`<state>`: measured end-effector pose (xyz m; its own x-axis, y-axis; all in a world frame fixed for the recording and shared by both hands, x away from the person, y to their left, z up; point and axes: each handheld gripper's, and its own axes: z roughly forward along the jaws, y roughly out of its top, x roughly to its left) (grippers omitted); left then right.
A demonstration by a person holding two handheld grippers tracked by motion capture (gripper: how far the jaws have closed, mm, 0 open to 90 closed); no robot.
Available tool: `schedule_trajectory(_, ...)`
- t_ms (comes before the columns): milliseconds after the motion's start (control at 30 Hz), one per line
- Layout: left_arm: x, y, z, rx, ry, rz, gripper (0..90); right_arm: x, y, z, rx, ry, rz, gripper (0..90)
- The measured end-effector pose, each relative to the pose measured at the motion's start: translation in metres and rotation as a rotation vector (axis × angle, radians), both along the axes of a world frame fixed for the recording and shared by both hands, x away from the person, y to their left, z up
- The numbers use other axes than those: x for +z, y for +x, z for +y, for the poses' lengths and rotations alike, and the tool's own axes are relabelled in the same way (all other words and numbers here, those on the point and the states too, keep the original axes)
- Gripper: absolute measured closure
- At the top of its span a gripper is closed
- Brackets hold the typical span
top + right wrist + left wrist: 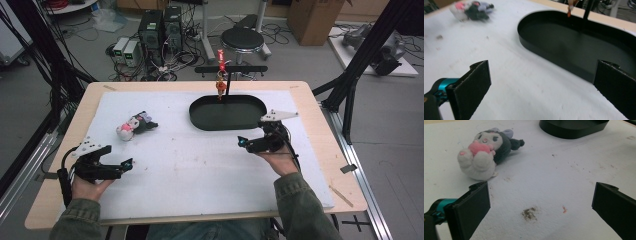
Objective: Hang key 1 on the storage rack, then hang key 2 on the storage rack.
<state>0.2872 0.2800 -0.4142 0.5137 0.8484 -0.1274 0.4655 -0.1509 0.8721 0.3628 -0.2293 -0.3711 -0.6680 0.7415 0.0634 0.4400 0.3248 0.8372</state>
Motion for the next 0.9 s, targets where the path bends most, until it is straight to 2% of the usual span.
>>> schedule_trajectory(67, 0.0, 0.002, -0.001, -0.005, 0.008, 0.0, 2.0, -0.008, -0.006, -0.005, -0.011, -0.018, -0.004, 0.9)
schedule_trajectory(133, 0.002, 0.003, -0.002, -0.007, 0.016, -0.004, 2.0, -0.014, -0.013, -0.01, -0.029, -0.009, -0.008, 0.9)
schedule_trajectory(233, 0.004, 0.004, -0.002, -0.004, 0.016, -0.017, 2.0, -0.02, -0.024, -0.017, -0.044, 0.02, -0.061, 0.8)
schedule_trajectory(400, 0.007, 0.008, 0.001, -0.005, 0.014, -0.025, 2.0, -0.025, -0.033, -0.023, -0.053, 0.024, -0.058, 0.8)
schedule_trajectory(500, 0.009, 0.012, 0.002, -0.016, 0.036, -0.018, 2.0, -0.027, -0.035, -0.025, -0.055, 0.029, -0.066, 0.8)
schedule_trajectory(667, 0.014, 0.024, 0.005, -0.029, 0.076, -0.013, 2.0, -0.031, -0.042, -0.029, -0.054, 0.018, -0.047, 0.8)
schedule_trajectory(800, 0.017, 0.035, 0.009, -0.027, 0.099, -0.008, 2.0, -0.034, -0.047, -0.035, -0.064, 0.028, -0.038, 0.8)
schedule_trajectory(900, 0.019, 0.041, 0.013, -0.017, 0.091, -0.013, 2.0, -0.035, -0.048, -0.041, -0.055, 0.037, -0.072, 0.9)
